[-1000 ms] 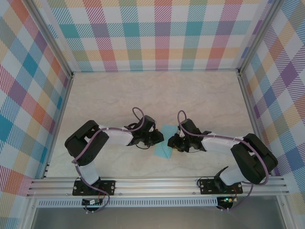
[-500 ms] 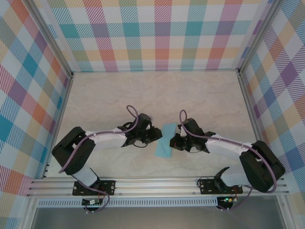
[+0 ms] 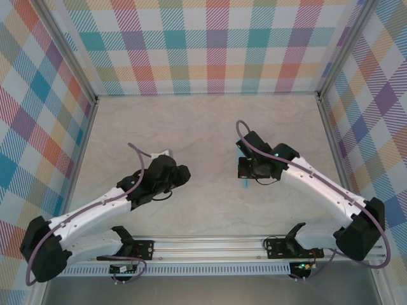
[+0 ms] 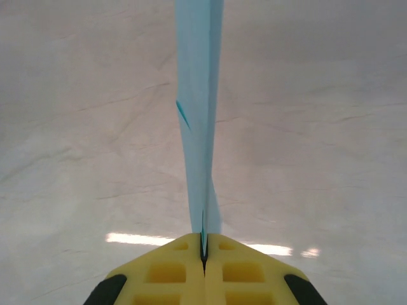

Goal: Fold a paper plane with a square sheet of paper (pick it up from the middle)
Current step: Turn over the paper at the center of the table, then third fold the triangle at the center of the table.

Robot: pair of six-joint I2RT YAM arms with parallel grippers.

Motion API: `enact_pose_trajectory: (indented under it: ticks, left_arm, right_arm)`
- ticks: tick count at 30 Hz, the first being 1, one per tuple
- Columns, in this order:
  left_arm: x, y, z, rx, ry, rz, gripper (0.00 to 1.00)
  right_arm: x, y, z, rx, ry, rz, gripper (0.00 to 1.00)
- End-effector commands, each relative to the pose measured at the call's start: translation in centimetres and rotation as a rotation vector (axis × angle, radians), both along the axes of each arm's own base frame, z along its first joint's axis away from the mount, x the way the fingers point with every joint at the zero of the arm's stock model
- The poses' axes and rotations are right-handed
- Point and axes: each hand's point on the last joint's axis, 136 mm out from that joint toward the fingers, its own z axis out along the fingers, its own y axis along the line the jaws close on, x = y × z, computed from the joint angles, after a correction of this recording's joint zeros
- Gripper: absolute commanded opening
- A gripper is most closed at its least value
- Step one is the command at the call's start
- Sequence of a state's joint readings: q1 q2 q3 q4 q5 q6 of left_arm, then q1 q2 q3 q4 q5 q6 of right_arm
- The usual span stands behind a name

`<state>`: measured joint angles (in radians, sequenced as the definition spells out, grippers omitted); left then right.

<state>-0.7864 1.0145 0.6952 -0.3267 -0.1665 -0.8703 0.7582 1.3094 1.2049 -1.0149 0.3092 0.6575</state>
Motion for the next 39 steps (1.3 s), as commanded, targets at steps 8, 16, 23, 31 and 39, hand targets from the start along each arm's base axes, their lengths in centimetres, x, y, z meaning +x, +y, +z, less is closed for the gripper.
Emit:
enact_pose_trajectory:
  ticks: [8, 16, 23, 31, 39]
  left_arm:
    - [-1.8, 8.2, -0.1, 0.124, -0.057, 0.231, 0.38]
    - [-3.0, 10.2, 0.5, 0.091, -0.104, 0.267, 0.4]
    - [-2.9, 6.7, 0.1, 0.028, -0.09, 0.108, 0.43]
    - [-1.6, -4.3, -1.5, -0.15, 0.049, -0.236, 0.42]
    - [-0.9, -12.8, -5.3, -0.072, 0.2, -0.399, 0.4]
  right_arm:
    - [-1.4, 0.1, -5.8, -0.606, 0.215, 0.09, 0.06]
    - [-2.7, 12.3, -11.8, -0.215, 0.373, 0.23, 0.28]
    - [-2.1, 11.5, -7.1, 0.14, 0.227, 0.219, 0.53]
    - [-1.8, 1.7, -9.8, 0.401, 0.223, -0.028, 0.52]
    - [-2.5, -0.6, -11.5, 0.506, 0.253, -0.081, 0.51]
